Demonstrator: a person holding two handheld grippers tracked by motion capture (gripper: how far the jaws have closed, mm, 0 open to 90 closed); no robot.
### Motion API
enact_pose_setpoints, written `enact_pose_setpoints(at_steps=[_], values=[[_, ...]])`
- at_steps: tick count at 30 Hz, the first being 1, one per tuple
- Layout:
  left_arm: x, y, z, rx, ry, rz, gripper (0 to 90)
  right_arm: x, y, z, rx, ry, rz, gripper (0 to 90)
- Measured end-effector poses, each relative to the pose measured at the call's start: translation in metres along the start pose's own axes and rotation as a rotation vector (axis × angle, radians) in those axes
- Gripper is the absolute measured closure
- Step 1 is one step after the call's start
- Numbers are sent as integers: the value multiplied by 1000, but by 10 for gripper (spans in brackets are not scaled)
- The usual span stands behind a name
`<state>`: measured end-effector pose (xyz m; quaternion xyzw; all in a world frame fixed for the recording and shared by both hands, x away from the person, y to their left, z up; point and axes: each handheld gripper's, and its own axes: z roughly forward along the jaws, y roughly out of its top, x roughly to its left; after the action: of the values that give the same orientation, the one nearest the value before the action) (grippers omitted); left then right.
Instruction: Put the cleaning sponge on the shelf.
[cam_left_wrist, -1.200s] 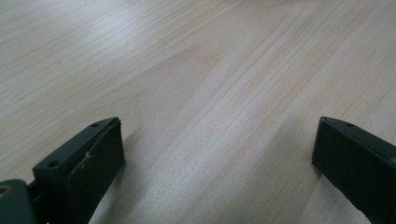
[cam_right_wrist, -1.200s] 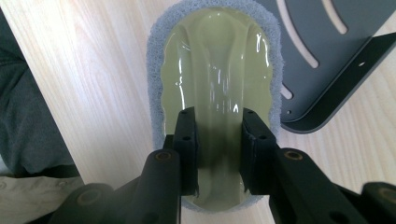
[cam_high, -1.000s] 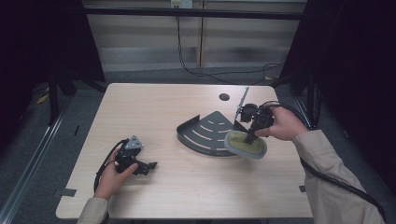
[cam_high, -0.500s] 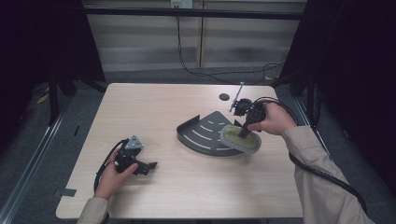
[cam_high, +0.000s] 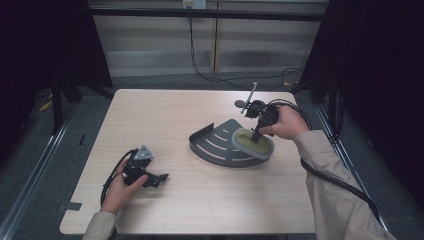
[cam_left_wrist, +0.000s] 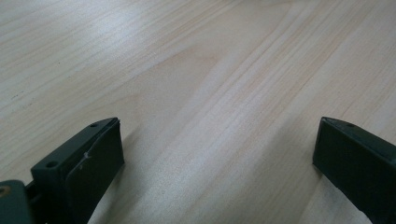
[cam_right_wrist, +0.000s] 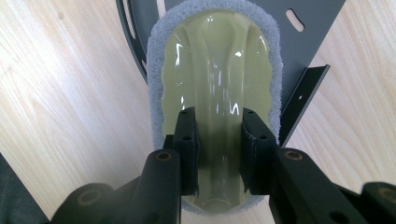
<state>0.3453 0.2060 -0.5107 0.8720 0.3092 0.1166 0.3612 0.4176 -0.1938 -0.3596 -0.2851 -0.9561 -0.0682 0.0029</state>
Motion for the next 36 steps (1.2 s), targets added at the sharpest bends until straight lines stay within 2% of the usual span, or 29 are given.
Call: enact_pose_setpoints(at_steps=[3, 12, 13, 14, 16, 17, 18, 23, 36], values=[[0, 0, 0, 0, 0, 0, 13, -2, 3, 2, -1, 0, 4, 714], [0, 0, 0, 1, 0, 0, 12, -10, 6, 11, -16, -6, 67, 714], [0, 0, 0, 1, 0, 1, 12, -12, 6, 13, -19, -12, 93, 713], [0, 0, 0, 1, 0, 1, 12, -12, 6, 13, -19, -12, 93, 713], [0, 0, 0, 1, 0, 0, 12, -15, 6, 14, -24, -12, 126, 714], [0, 0, 0, 1, 0, 1, 12, -16, 6, 15, -34, -10, 166, 714], [0, 0, 0, 1, 0, 1, 12, -16, 6, 15, -34, -10, 166, 714], [0, 0, 0, 1, 0, 0, 12, -20, 8, 18, -55, -2, 233, 714], [0, 0, 0, 1, 0, 0, 12, -24, 9, 33, -46, 2, 280, 714]])
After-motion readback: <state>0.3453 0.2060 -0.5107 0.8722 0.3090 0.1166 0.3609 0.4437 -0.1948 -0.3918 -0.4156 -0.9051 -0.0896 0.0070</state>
